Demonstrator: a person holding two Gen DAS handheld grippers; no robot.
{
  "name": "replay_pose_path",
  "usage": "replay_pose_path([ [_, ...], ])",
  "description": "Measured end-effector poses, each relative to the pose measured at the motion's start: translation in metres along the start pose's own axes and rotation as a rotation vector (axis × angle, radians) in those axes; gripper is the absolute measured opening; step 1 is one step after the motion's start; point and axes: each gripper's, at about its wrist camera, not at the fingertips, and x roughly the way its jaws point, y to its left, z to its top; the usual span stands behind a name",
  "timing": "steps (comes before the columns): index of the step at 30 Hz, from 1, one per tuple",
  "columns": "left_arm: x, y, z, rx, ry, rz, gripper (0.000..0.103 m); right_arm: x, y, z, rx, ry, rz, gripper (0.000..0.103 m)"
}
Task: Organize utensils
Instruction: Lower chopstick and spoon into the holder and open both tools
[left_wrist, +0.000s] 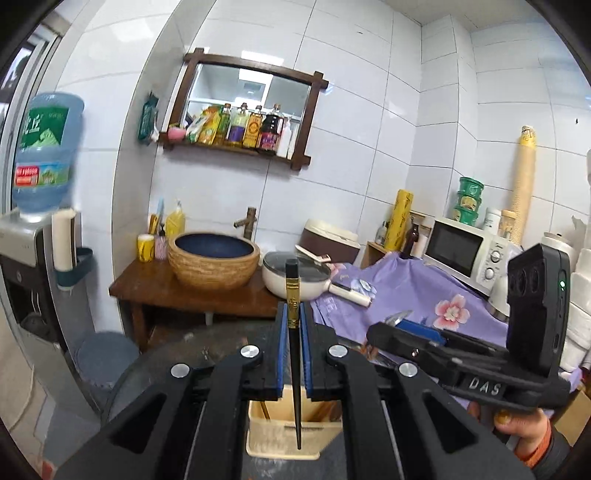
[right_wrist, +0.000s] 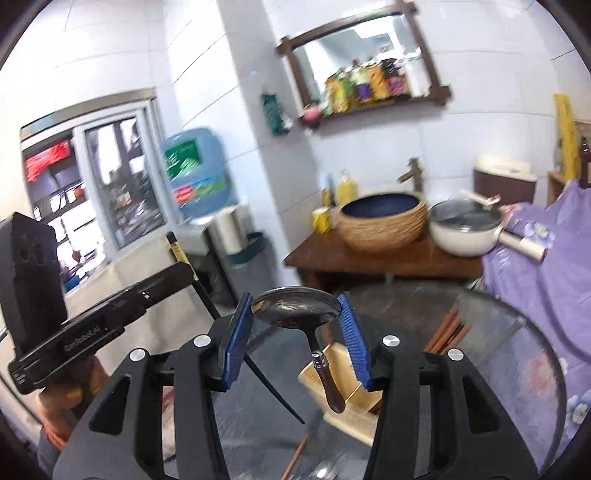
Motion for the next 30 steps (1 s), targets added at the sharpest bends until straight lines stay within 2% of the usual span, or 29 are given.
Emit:
replay_pose_path([
  [2, 0.019, -0.004, 0.004, 0.014, -0.019, 0.032, 0.007, 0.012, -0.012, 0.001, 0.016, 0.001, -0.043, 0.048],
  [6, 0.053, -0.001, -0.006, 0.012, -0.038, 0.042, 0.007, 0.032, -0.035, -0.016, 0.062, 0.009, -0.077, 0.048],
  [13, 0.09, 0.004, -0.048, -0.003, 0.04, 0.062, 0.007, 0.064, -0.06, -0.06, 0.103, 0.077, -0.099, 0.048],
  [22, 0.104, 0.013, -0.093, 0.004, 0.146, 0.089, 0.009, 0.082, -0.055, -0.107, 0.001, 0.11, -0.174, 0.048],
  [23, 0.103, 0.015, -0.096, 0.007, 0.15, 0.098, 0.015, 0.083, -0.056, -0.11, 0.0, 0.114, -0.178, 0.048],
  [24, 0.101, 0.016, -0.097, 0.008, 0.149, 0.1, 0.029, 0.085, -0.056, -0.114, -0.002, 0.119, -0.184, 0.049],
  [25, 0.099, 0.016, -0.097, 0.007, 0.147, 0.101, 0.039, 0.085, -0.056, -0.116, -0.007, 0.109, -0.189, 0.057],
  [26, 0.091, 0.018, -0.096, -0.001, 0.132, 0.102, 0.056, 0.083, -0.055, -0.116, -0.018, 0.095, -0.198, 0.061],
  [27, 0.083, 0.019, -0.095, -0.009, 0.109, 0.103, 0.064, 0.078, -0.053, -0.116, -0.029, 0.075, -0.202, 0.063],
  [30, 0.057, 0.025, -0.09, -0.021, 0.052, 0.143, 0.078, 0.06, -0.043, -0.116, -0.08, 0.024, -0.228, 0.066],
])
